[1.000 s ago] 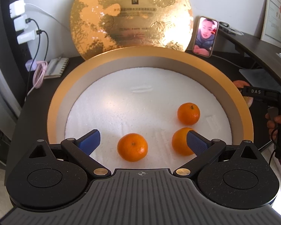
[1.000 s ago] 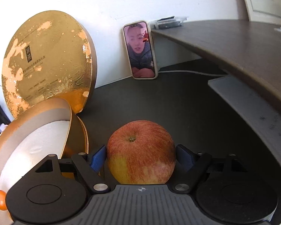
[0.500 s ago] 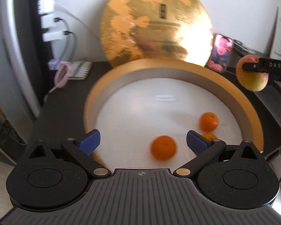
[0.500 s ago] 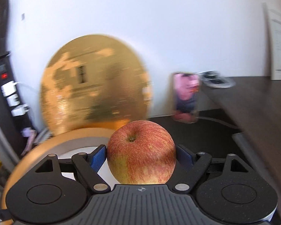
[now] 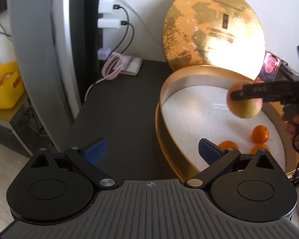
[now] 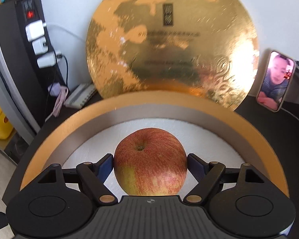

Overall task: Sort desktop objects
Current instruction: 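Carry the apple over the gold box and lower it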

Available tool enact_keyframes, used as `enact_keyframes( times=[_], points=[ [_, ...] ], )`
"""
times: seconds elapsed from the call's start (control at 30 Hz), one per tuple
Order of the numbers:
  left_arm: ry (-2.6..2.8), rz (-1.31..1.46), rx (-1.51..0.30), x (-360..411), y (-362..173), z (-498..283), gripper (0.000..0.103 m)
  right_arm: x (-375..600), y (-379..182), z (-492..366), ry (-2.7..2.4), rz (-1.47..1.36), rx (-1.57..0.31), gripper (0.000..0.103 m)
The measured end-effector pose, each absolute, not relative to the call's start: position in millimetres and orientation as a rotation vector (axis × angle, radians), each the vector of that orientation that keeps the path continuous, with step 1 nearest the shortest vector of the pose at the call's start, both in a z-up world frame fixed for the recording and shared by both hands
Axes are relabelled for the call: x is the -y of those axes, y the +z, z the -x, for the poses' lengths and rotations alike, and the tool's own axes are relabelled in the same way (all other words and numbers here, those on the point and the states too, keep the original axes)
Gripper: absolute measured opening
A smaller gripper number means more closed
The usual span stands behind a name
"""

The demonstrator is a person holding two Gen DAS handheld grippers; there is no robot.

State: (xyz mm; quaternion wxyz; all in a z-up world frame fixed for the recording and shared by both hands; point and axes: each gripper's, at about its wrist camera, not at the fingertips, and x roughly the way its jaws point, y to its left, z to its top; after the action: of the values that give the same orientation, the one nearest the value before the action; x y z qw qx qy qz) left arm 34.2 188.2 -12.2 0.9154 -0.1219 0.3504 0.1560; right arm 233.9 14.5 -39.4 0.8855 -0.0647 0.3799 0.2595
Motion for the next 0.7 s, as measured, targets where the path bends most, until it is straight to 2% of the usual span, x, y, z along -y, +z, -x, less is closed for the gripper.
enact_keyframes(
  times=[0.3, 0.7],
  points=[
    [0.331, 0.290, -0.733, -197.6, -20.0, -23.6, 0.101, -33.2, -58.4, -236.4, 0.519, 0.183, -0.864, 0.080],
    [0.322, 0.277, -0.723, -187.7, -14.9, -17.1, 0.101, -32.7, -61.0, -231.6, 0.525, 0.206, -0.869, 0.081]
  ],
)
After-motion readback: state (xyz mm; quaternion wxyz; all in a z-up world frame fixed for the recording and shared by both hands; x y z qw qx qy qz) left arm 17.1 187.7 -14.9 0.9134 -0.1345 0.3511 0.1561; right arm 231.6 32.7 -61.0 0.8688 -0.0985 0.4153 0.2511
